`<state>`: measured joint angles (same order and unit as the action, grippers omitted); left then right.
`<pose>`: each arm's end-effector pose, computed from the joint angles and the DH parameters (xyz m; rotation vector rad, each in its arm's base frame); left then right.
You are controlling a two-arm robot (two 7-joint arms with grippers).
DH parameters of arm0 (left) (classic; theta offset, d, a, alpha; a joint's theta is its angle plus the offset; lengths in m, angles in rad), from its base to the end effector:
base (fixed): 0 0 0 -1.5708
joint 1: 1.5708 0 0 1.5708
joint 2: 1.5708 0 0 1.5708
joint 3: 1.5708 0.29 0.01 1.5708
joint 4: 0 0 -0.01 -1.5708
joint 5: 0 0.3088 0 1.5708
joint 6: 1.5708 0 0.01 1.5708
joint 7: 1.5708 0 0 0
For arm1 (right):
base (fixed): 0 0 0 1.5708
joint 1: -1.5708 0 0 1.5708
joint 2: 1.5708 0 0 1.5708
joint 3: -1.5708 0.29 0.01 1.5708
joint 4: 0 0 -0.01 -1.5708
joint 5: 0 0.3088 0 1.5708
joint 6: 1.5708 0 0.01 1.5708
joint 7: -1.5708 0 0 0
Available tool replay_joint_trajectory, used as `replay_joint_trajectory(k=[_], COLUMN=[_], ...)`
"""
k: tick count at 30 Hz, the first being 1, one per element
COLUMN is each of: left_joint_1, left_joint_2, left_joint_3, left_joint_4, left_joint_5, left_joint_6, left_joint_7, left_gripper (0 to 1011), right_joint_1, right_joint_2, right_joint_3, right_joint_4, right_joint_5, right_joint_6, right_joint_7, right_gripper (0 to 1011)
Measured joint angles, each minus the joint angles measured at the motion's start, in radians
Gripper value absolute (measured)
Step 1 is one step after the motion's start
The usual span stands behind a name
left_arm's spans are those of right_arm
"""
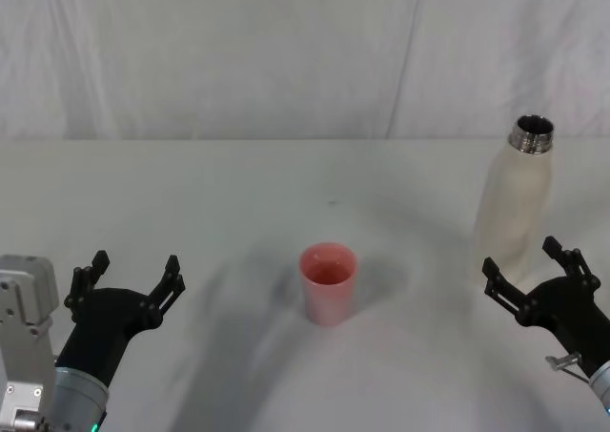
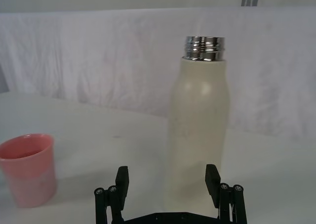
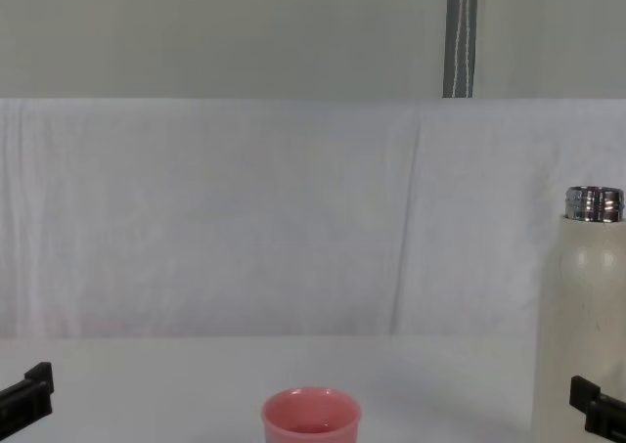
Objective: Grasp the thermos with one hand and pour water into the cup lid.
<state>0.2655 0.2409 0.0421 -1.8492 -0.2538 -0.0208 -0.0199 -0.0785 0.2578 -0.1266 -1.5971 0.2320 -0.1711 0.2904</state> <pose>0.2529 0.0375 -0.2853 -0.0380 0.0141 1.4461 0.3024 -0.0342 -0.3155 0.0484 -0.0789 -1.1483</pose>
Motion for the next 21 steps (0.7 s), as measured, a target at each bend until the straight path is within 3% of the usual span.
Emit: replay_joint_trajectory(k=[21], left_joint_1=[0.0], left_joint_2=[0.0], left_joint_3=[0.0], left_joint_4=[0.0], left_joint_5=[0.0], left_joint_6=[0.0], left_joint_7=[0.0], left_gripper=[1001], right_joint_1=[-0.014], right_joint_2=[-0.006], right_joint_3=[-0.062], right_joint_4=[-0.005], right_joint_5=[-0.003], right_joint_6=[-0.014], right_joint_7=[0.013], right_gripper=[1001])
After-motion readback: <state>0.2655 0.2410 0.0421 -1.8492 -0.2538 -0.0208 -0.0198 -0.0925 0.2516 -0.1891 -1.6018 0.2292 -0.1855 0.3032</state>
